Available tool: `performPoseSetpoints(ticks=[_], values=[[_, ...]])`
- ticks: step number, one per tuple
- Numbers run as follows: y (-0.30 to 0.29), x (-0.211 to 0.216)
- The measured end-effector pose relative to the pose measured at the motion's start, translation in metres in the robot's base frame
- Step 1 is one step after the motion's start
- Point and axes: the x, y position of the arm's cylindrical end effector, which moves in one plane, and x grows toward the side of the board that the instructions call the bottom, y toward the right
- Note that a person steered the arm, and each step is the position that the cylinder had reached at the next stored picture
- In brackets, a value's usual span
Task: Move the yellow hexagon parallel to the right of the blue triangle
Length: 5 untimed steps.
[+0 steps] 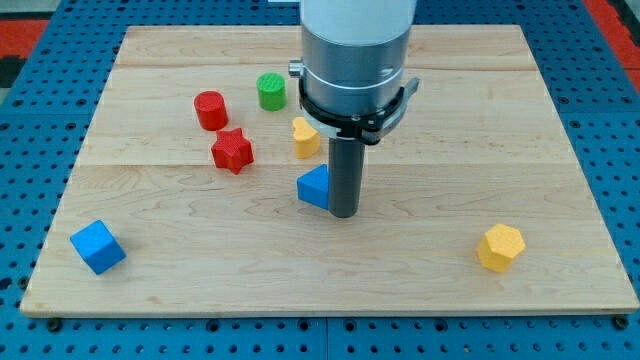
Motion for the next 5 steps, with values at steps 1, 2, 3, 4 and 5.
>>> performPoseSetpoints(ticks=[1, 2, 3, 4, 5], values=[[0.000, -0.010], [-0.012, -0.015], [-0.007, -0.020], [0.108, -0.015], [0.209, -0.019]])
